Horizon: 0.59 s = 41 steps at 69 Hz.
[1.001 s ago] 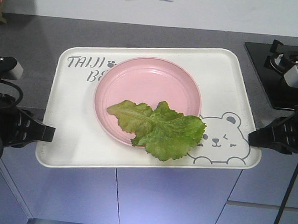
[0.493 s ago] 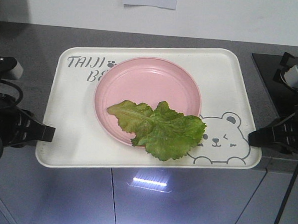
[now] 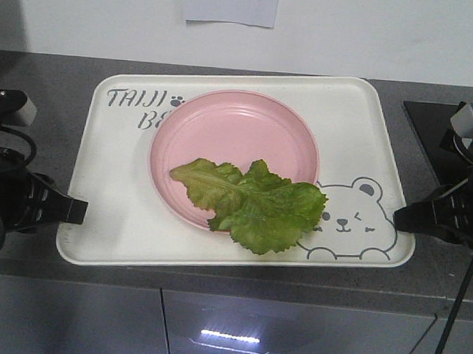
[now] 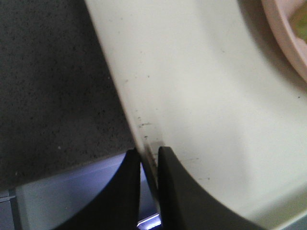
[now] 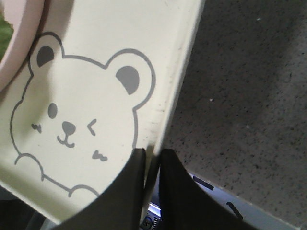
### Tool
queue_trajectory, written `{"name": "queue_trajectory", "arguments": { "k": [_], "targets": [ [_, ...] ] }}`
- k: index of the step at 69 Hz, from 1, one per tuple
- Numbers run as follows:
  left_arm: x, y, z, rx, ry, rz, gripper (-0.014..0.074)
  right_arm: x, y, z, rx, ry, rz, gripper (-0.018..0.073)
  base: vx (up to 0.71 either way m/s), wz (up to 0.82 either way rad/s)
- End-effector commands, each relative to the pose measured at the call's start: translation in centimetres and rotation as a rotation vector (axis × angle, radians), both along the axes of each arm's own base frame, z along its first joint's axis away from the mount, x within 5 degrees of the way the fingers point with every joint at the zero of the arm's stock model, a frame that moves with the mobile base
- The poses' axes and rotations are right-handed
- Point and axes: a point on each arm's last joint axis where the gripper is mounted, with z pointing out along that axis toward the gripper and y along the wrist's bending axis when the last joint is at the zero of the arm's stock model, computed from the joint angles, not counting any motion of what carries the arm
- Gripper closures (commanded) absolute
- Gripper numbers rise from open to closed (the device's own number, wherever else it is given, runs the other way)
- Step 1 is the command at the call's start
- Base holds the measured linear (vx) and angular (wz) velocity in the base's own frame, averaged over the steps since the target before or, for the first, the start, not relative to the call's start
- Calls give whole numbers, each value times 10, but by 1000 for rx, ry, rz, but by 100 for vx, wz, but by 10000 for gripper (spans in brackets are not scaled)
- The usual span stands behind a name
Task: Transfer vegetables to tray and serve
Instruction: 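Keep holding the tray while the base drives to the stove counter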
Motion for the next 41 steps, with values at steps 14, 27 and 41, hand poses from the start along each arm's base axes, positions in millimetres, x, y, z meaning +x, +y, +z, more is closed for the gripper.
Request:
{"name": "queue_trajectory", "arguments": {
  "k": [14, 27, 41],
  "targets": [
    [0, -7, 20, -87, -99, -10, 603, -7, 11, 20, 101, -55, 57, 564, 16, -8],
    [0, -7, 20, -87, -99, -10, 603, -7, 11, 20, 101, -55, 57, 564, 13, -7],
    [0, -7, 20, -87, -99, -10, 603, -7, 11, 20, 101, -55, 57, 564, 11, -3]
  ]
}}
